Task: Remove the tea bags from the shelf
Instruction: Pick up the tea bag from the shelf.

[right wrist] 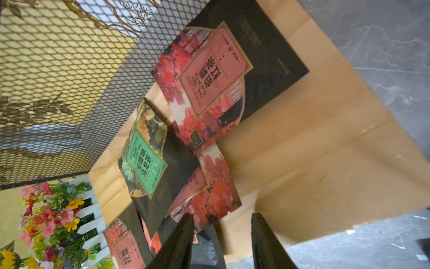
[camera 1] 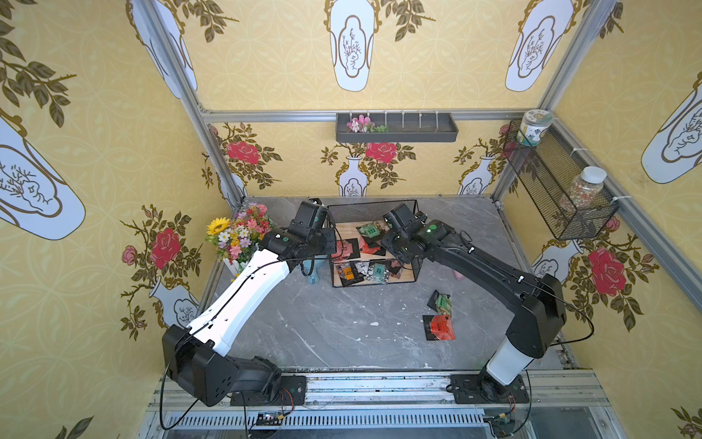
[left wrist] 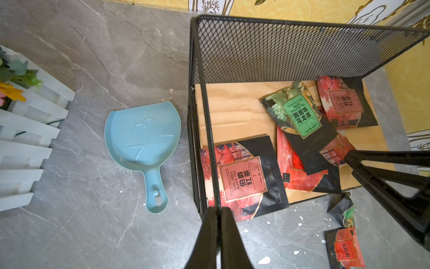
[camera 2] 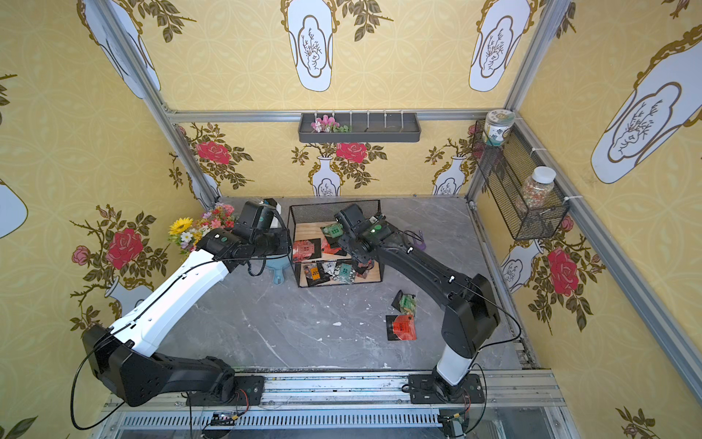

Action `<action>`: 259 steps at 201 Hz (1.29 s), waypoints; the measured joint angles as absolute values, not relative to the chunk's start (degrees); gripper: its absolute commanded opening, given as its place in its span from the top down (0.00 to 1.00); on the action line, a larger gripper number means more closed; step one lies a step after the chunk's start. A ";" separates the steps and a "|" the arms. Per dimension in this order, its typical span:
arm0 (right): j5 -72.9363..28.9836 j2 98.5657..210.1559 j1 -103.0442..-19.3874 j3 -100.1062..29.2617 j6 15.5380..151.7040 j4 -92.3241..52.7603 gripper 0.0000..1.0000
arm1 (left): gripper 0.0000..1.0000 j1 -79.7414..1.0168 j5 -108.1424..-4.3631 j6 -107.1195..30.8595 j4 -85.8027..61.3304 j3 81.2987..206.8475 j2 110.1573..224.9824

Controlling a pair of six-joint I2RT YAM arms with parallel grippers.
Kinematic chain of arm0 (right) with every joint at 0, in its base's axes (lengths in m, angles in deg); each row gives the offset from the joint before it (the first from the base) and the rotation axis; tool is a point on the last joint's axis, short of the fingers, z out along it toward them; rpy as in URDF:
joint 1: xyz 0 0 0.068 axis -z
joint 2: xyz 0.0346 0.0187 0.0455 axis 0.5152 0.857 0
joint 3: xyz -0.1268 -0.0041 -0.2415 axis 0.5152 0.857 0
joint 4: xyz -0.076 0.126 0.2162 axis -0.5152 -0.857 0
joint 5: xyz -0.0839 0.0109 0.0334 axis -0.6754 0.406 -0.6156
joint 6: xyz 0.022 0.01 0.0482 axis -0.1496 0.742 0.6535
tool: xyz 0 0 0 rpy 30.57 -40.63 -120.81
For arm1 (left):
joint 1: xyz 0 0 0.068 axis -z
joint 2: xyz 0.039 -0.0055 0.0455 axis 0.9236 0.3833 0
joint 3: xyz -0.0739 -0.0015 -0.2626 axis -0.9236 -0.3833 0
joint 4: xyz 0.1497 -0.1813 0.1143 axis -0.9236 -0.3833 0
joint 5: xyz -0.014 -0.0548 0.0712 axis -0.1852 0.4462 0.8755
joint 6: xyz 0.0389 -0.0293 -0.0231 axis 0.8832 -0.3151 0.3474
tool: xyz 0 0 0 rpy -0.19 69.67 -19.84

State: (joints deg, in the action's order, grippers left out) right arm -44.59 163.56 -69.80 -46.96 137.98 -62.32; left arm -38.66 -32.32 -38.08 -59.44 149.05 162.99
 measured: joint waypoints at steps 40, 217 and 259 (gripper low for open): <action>-44.63 164.56 -69.45 -47.00 138.16 -59.76 0.58 | 1.00 -38.66 -32.38 -38.06 -59.44 149.05 162.99; -44.65 163.89 -68.12 -46.37 143.03 -58.10 0.92 | 1.00 -38.66 -32.38 -37.86 -59.33 149.05 163.08; -44.63 162.29 -68.03 -46.09 146.48 -58.40 0.96 | 1.00 -38.66 -32.38 -37.84 -59.27 149.07 163.19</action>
State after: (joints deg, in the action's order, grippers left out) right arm -44.63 162.29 -68.03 -46.09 146.48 -58.40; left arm -38.66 -32.38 -37.84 -59.27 149.07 163.19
